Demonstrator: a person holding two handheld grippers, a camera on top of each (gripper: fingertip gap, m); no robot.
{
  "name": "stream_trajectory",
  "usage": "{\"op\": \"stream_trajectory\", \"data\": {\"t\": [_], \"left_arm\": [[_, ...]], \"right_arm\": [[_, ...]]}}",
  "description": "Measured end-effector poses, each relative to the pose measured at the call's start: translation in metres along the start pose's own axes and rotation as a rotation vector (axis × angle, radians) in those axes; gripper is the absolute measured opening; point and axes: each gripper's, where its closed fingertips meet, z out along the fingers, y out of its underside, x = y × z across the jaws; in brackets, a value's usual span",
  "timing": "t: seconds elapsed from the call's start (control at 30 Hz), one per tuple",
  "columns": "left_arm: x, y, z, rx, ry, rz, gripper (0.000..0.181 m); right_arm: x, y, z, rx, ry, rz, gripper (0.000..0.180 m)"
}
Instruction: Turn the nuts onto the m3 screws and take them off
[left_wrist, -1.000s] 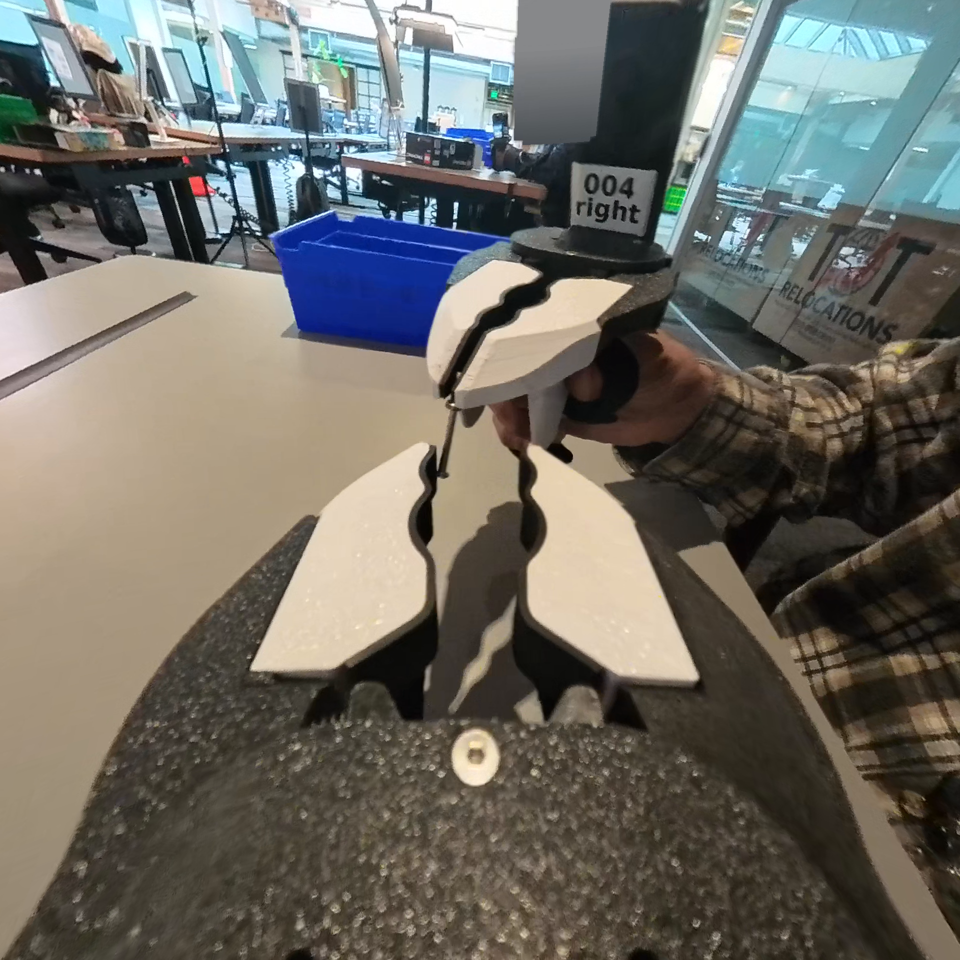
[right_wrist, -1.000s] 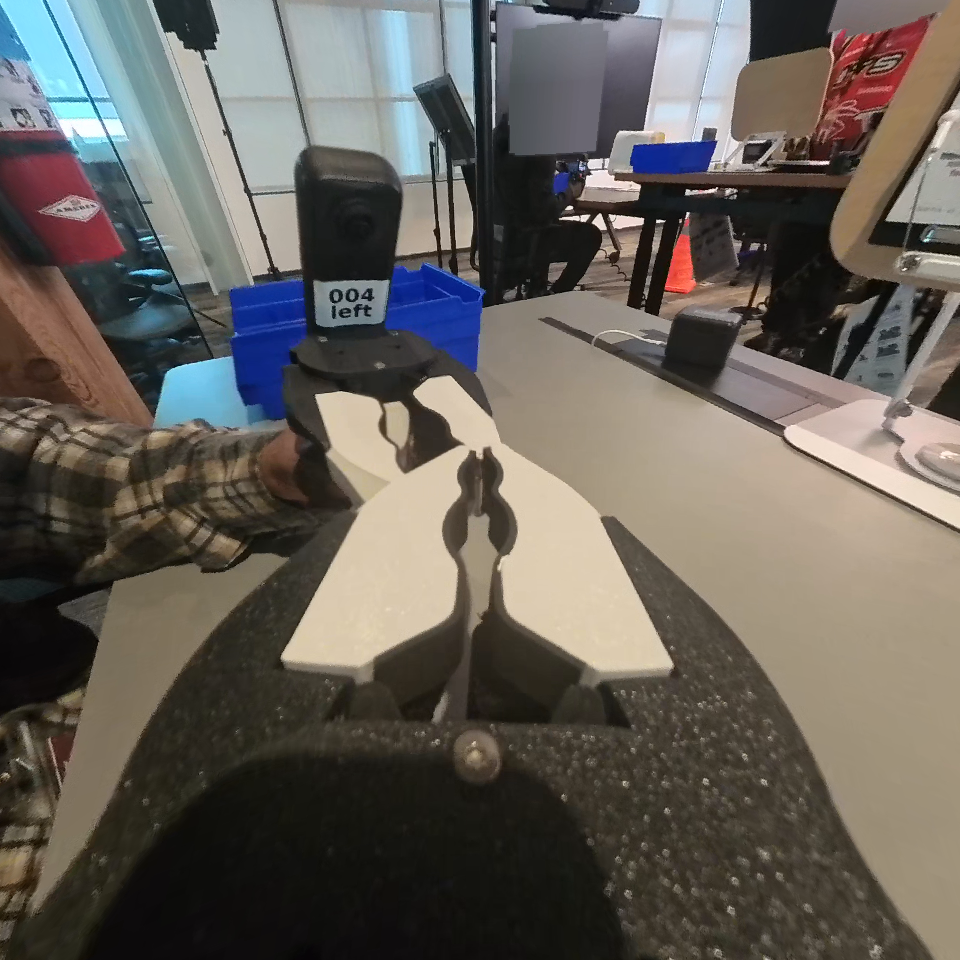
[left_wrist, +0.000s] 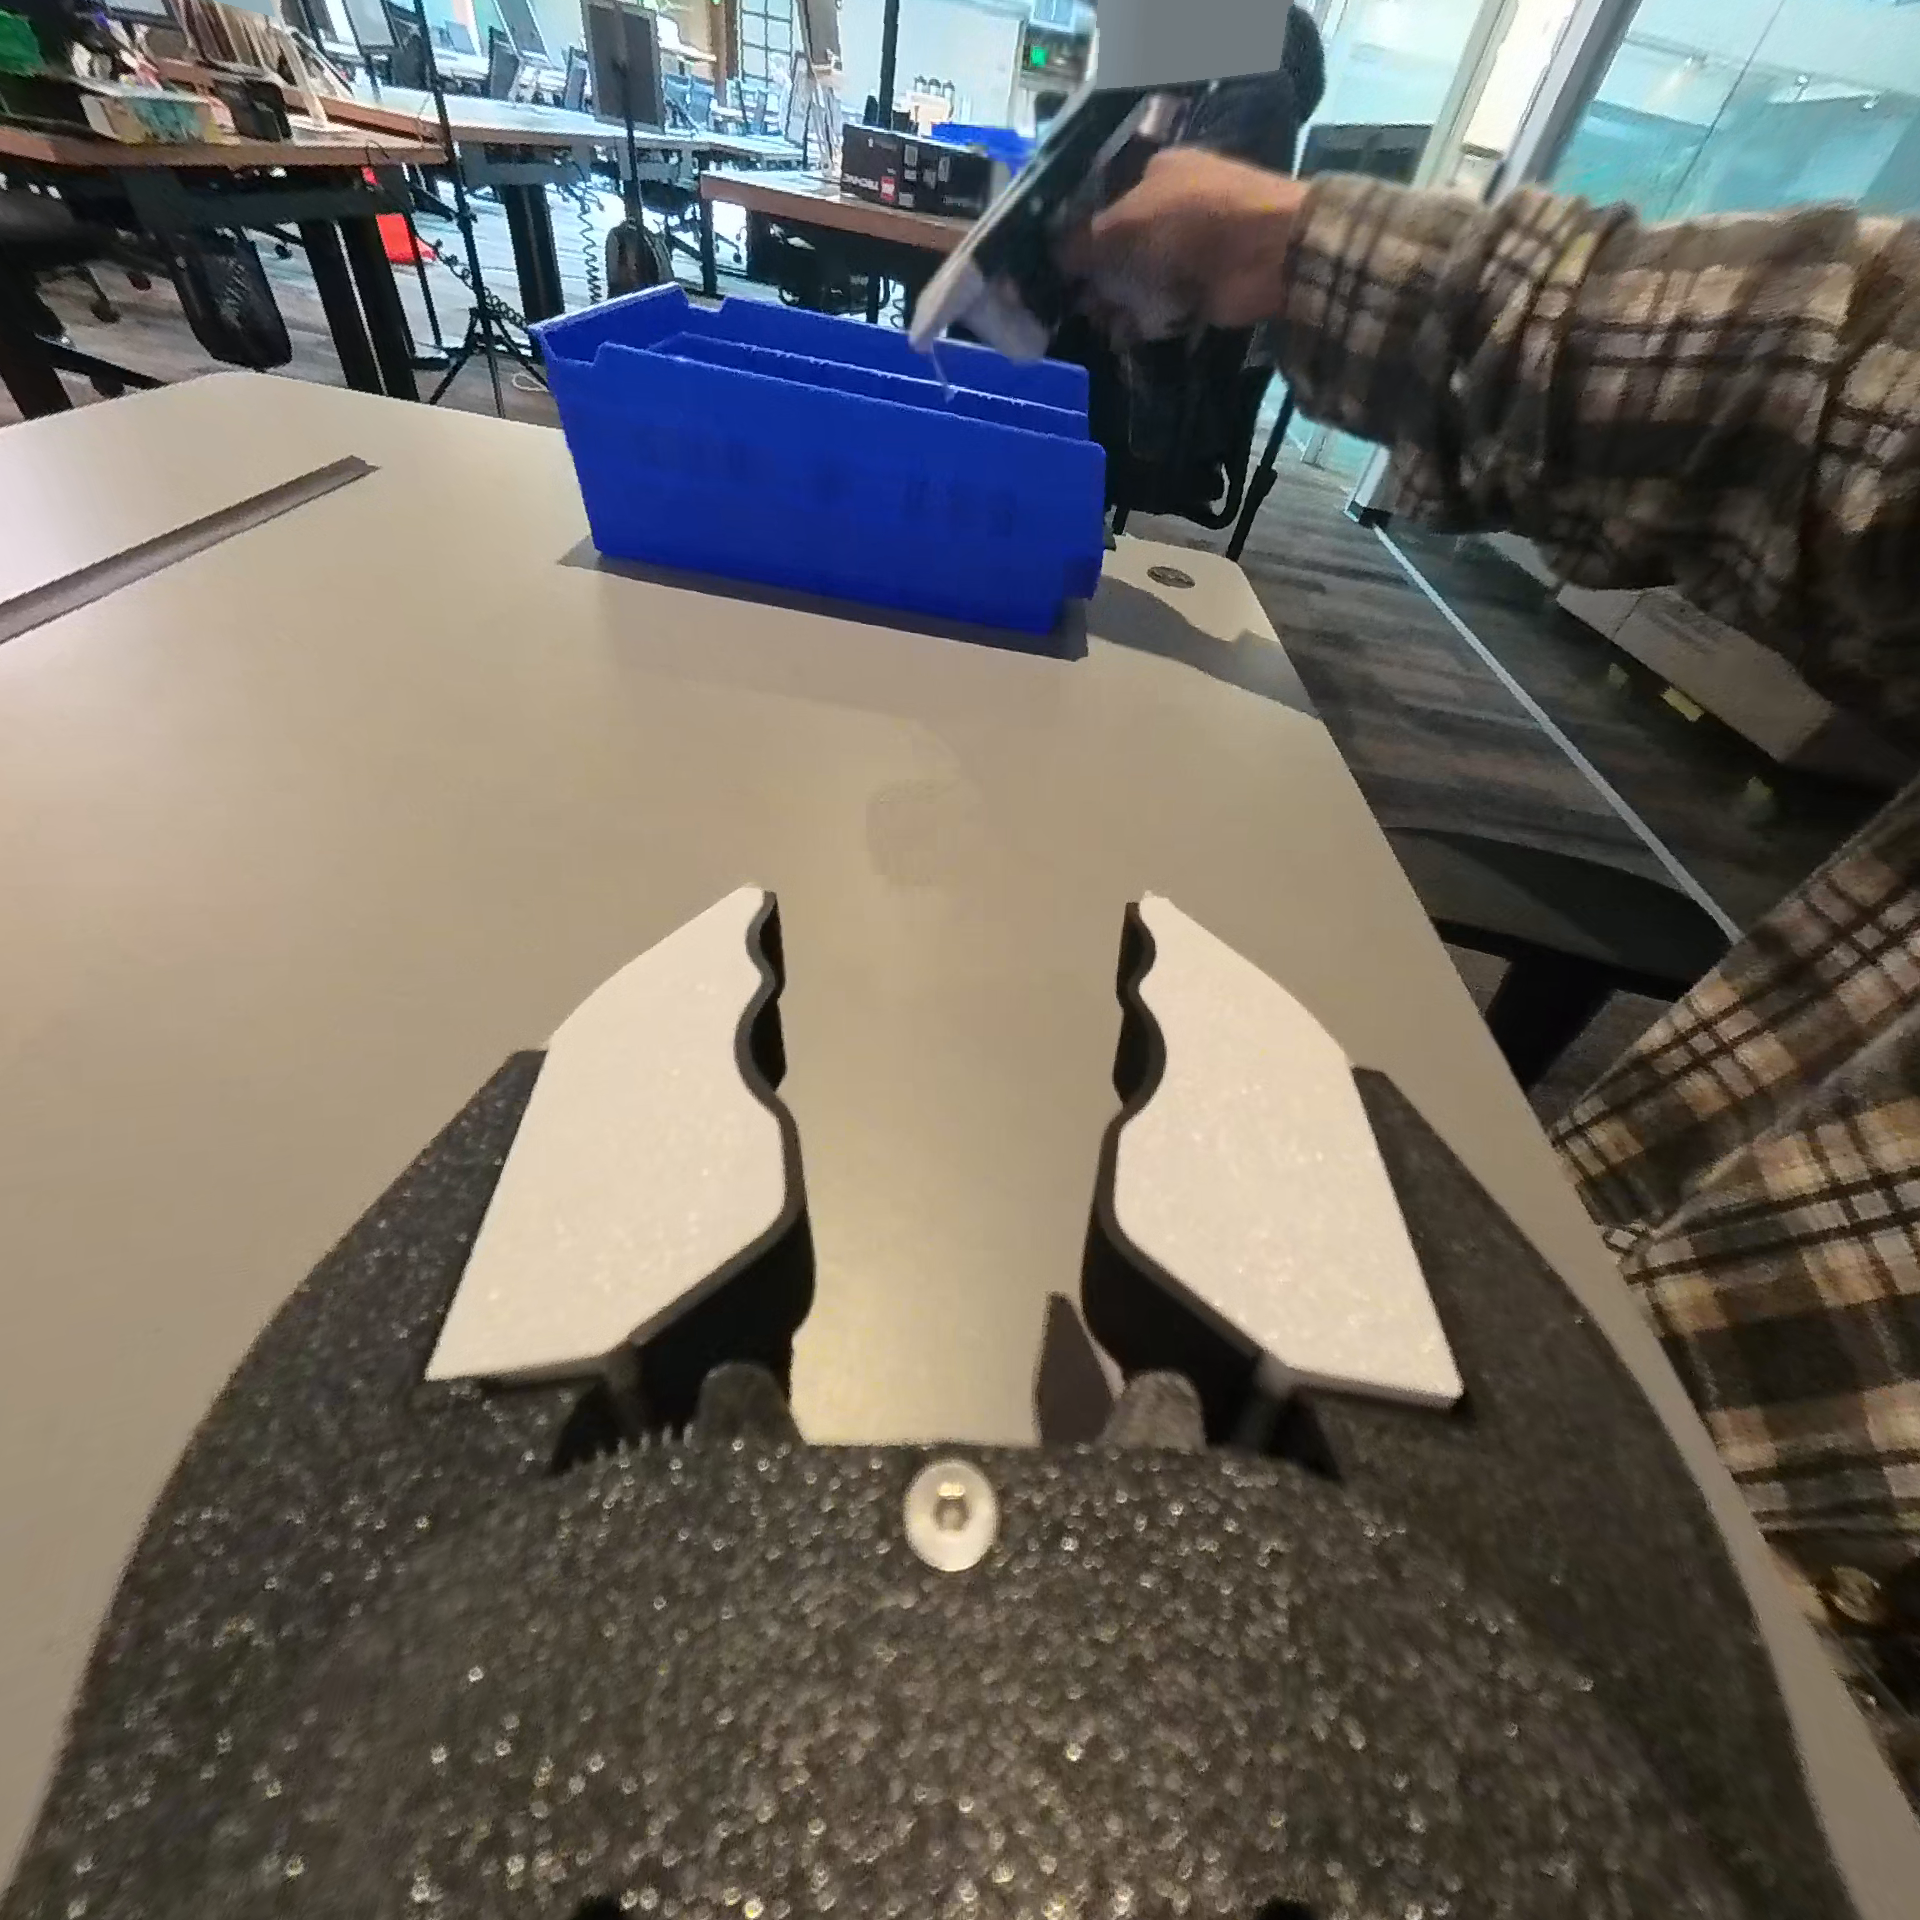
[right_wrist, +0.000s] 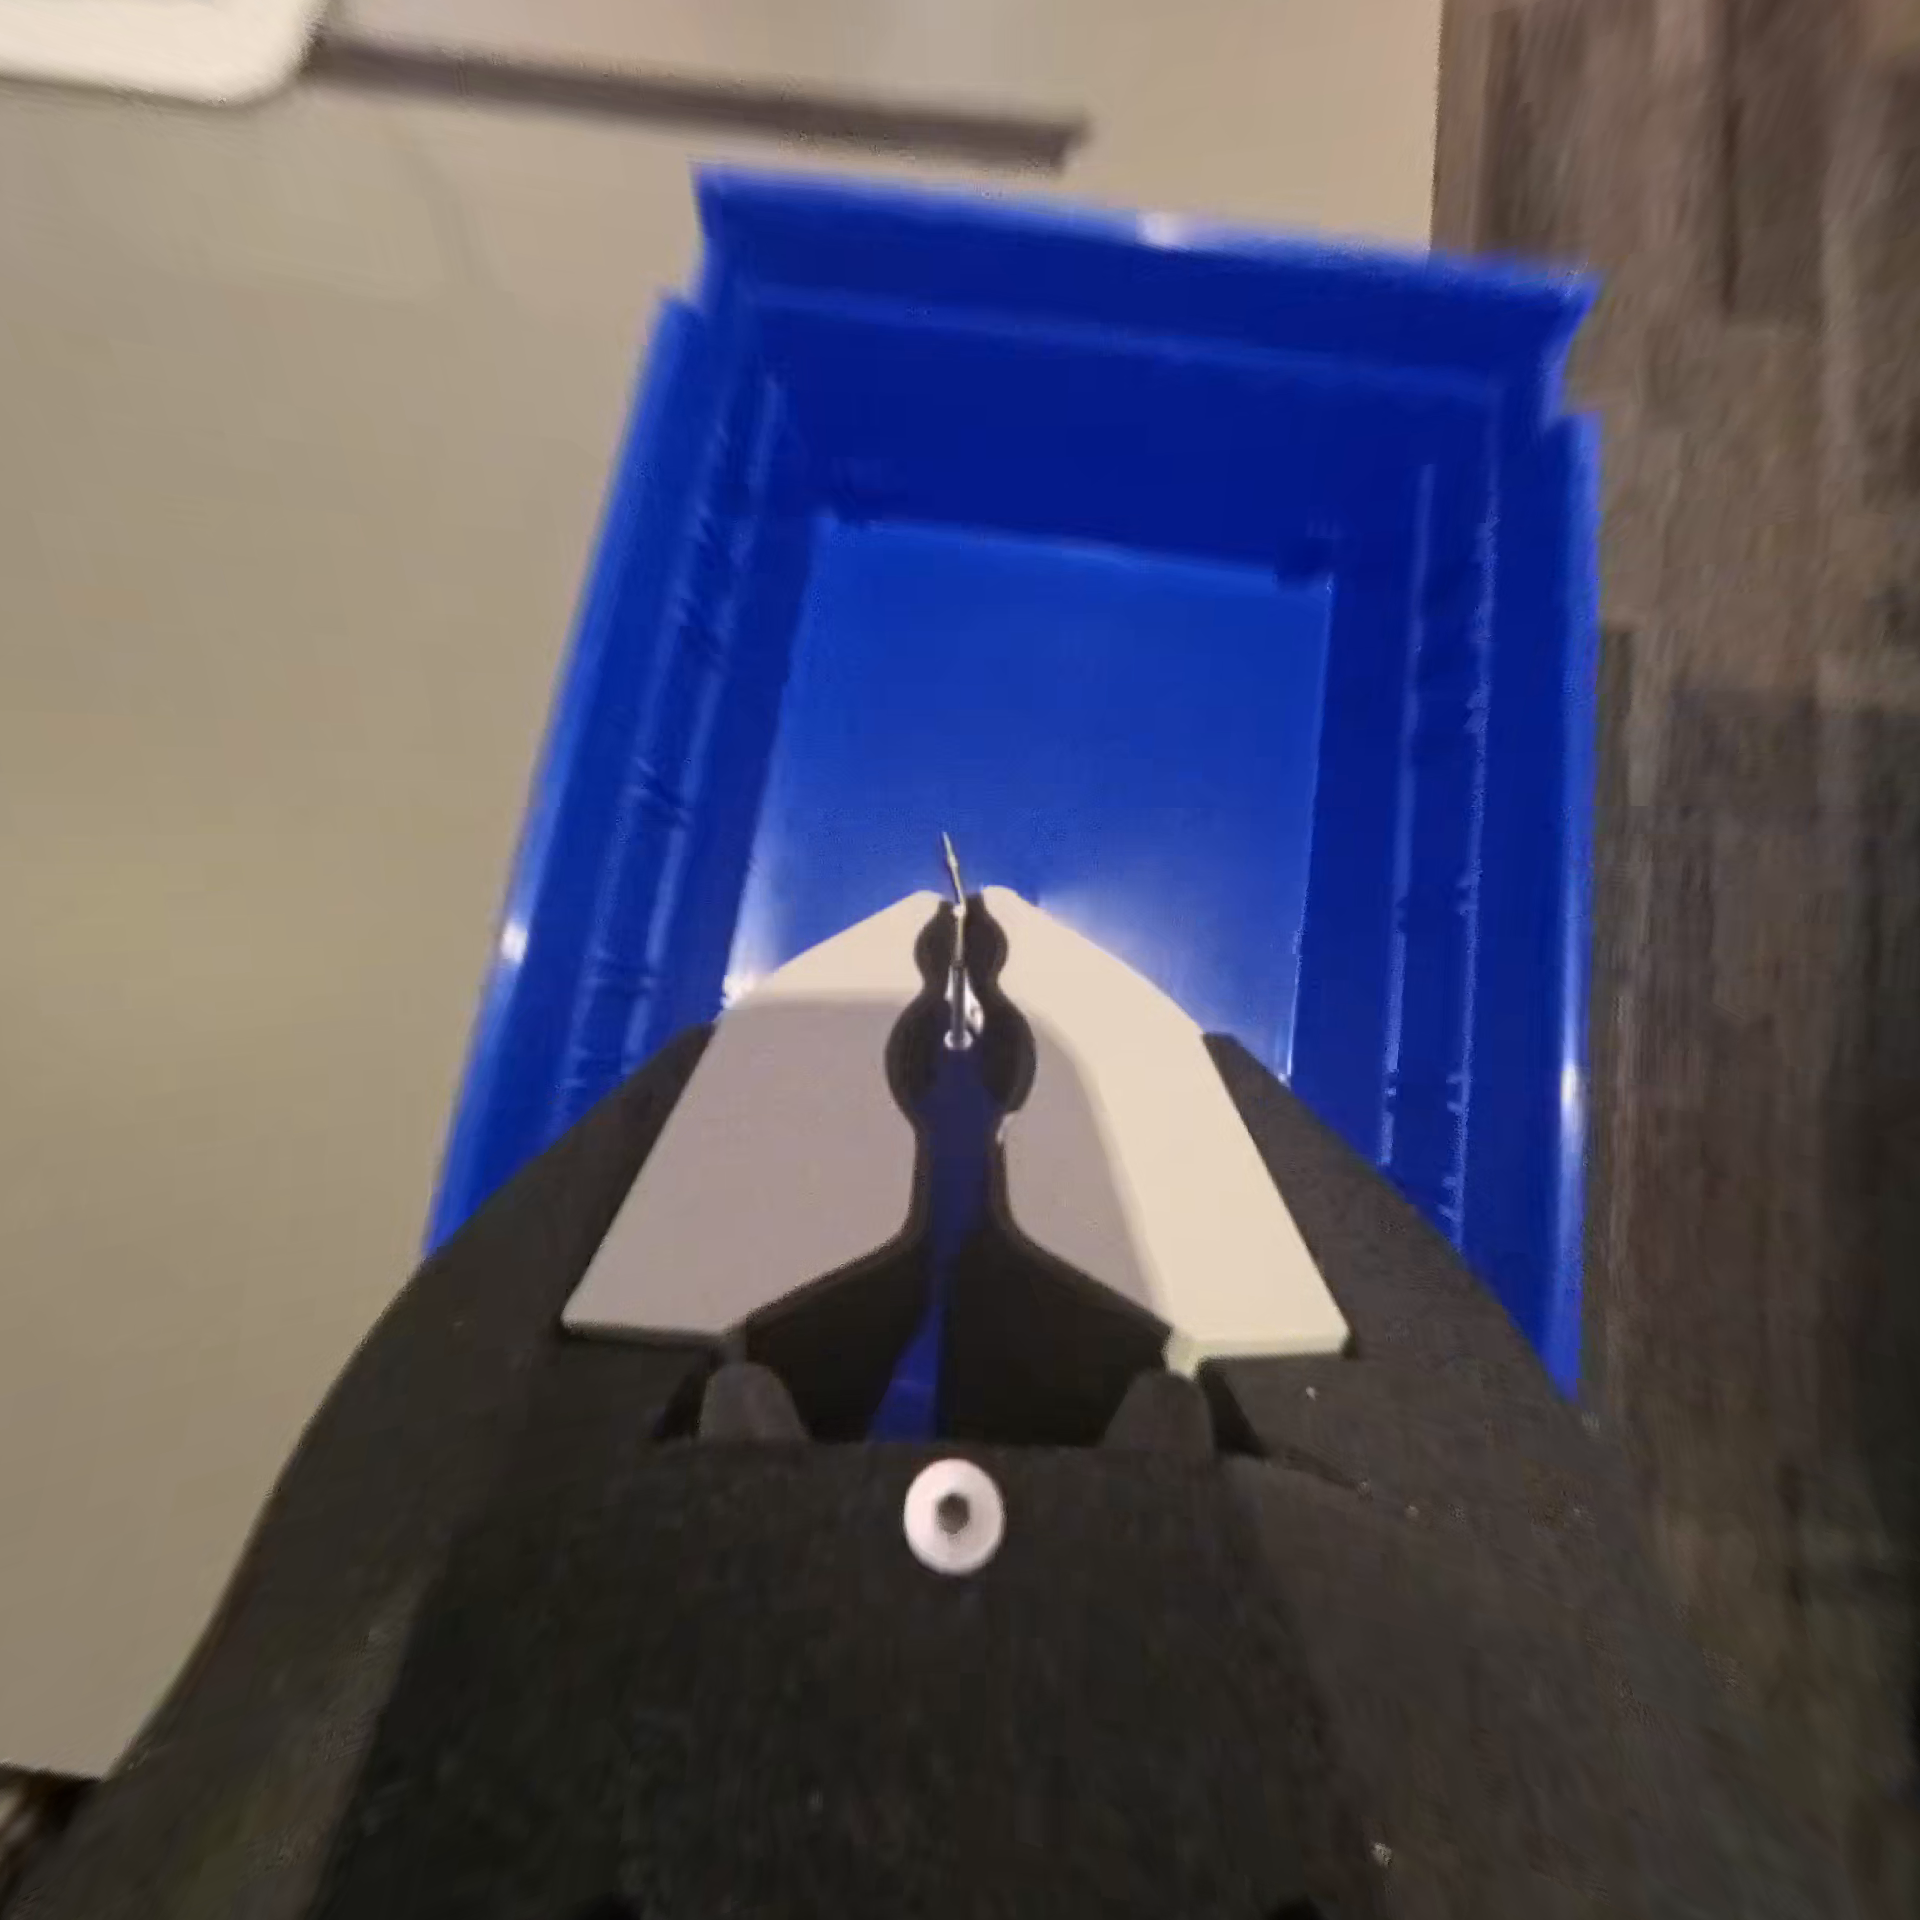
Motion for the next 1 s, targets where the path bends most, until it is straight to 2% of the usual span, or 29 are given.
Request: {"op": "stream_trajectory", "data": {"t": [0.17, 0.37, 0.57, 0.73, 0.8, 0.87, 0.9, 1.0], "left_arm": [[-0.001, 0.003, 0.000, -0.010, 0.005, -0.012, 0.060], [-0.003, 0.004, -0.001, -0.017, 0.011, -0.020, 0.059], [-0.005, -0.002, -0.005, 0.008, 0.000, -0.020, 0.059], [-0.005, -0.004, -0.006, 0.013, -0.006, -0.016, 0.060], [-0.005, -0.004, -0.005, 0.011, -0.009, -0.015, 0.060], [-0.005, -0.004, -0.005, 0.009, -0.015, -0.013, 0.062], [-0.005, -0.005, -0.005, 0.008, -0.020, -0.009, 0.063], [-0.006, -0.009, -0.008, 0.012, -0.051, 0.009, 0.065]], "right_arm": [[0.017, 0.037, 0.041, -0.207, 0.023, -0.006, 0.003], [0.013, 0.049, 0.063, -0.257, -0.011, -0.010, 0.006], [0.013, 0.033, 0.055, -0.138, 0.020, 0.008, 0.046], [0.014, 0.012, 0.024, -0.004, 0.137, 0.006, 0.090], [0.009, 0.006, 0.010, 0.008, 0.182, -0.010, 0.100], [0.005, 0.000, -0.006, 0.014, 0.245, -0.010, 0.123], [0.001, -0.002, -0.013, 0.005, 0.255, -0.005, 0.129], [-0.022, -0.013, -0.029, 0.009, 0.234, 0.013, 0.131]]}}
